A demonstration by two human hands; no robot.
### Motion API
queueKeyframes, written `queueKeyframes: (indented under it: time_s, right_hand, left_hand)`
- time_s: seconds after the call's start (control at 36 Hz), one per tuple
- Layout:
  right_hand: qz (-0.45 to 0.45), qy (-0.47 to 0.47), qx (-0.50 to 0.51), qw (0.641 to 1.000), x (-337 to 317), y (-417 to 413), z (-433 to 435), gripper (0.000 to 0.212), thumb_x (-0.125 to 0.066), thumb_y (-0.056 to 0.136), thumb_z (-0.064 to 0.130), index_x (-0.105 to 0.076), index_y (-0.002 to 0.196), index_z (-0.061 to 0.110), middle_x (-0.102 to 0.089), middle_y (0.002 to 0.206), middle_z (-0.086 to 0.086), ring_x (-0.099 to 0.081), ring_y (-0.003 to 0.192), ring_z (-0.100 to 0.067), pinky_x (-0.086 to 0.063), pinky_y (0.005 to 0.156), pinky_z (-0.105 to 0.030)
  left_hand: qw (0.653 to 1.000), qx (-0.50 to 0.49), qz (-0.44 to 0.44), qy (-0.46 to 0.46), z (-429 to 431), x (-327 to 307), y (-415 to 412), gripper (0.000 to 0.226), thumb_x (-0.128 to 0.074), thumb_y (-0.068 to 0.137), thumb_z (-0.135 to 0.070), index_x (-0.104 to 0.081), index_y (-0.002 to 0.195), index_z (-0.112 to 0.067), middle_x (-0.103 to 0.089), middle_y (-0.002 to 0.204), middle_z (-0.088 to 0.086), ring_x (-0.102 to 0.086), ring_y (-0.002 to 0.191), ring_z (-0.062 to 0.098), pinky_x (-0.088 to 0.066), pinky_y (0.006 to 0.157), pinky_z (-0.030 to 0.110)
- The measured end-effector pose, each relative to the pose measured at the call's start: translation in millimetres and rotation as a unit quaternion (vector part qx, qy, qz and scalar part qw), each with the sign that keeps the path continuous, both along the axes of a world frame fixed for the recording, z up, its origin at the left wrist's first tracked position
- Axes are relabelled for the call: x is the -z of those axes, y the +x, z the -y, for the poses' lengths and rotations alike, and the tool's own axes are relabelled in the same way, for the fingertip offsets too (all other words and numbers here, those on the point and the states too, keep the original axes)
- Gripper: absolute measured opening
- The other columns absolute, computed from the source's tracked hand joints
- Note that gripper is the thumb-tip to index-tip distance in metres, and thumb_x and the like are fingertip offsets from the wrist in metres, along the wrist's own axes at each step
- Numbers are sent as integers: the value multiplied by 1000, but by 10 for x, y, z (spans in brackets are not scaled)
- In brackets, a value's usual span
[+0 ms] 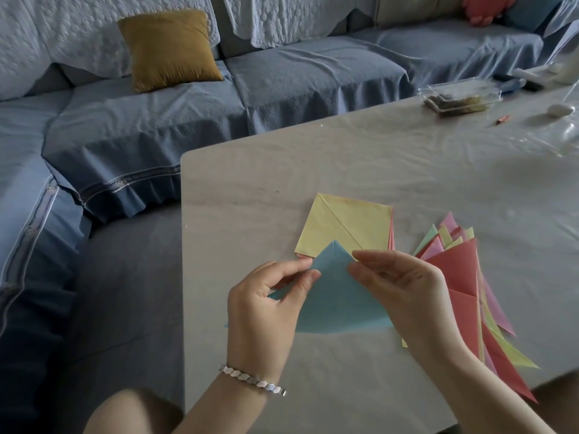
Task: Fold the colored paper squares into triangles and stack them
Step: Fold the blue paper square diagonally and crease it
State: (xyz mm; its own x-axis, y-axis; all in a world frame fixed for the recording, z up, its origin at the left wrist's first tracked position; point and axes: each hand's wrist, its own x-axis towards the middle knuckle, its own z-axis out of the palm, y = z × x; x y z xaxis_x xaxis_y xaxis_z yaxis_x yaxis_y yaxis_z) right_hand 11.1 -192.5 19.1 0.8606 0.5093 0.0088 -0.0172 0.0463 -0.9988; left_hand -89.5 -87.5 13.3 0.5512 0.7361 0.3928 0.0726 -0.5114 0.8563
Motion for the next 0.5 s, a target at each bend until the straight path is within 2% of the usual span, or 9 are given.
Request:
queueKeyframes:
  time_s: [0.06,0.25,0.5]
  right_hand:
    - [2,-2,-1,1000,-2,2,6,18,-74,69,3,-72,71,21,-71,65,9,-61,56,1,-44,57,-7]
    - [-5,-7,-7,1000,-24,10,7,20,-73,69,4,-72,69,24,-71,66,8,-62,58,0,-46,59,-8]
    - [5,-20,-12,1000,-49,4,5,21,-73,71,2,-71,68,23,-69,62,13,-59,55,6,-42,57,-5]
  left_hand:
    - [1000,-1,-2,-11,1,-7,2,32,-76,69,-9,-66,73,-39,-66,69,-27,-64,67,-5,-42,64,2]
    - [1000,1,-3,-17,-2,-37,9,32,-76,68,-11,-66,71,-41,-66,69,-29,-64,64,-3,-43,62,3]
    - [1000,2,-4,-29,-4,-41,-7,28,-76,67,-12,-67,71,-39,-67,70,-26,-64,63,-3,-44,62,4]
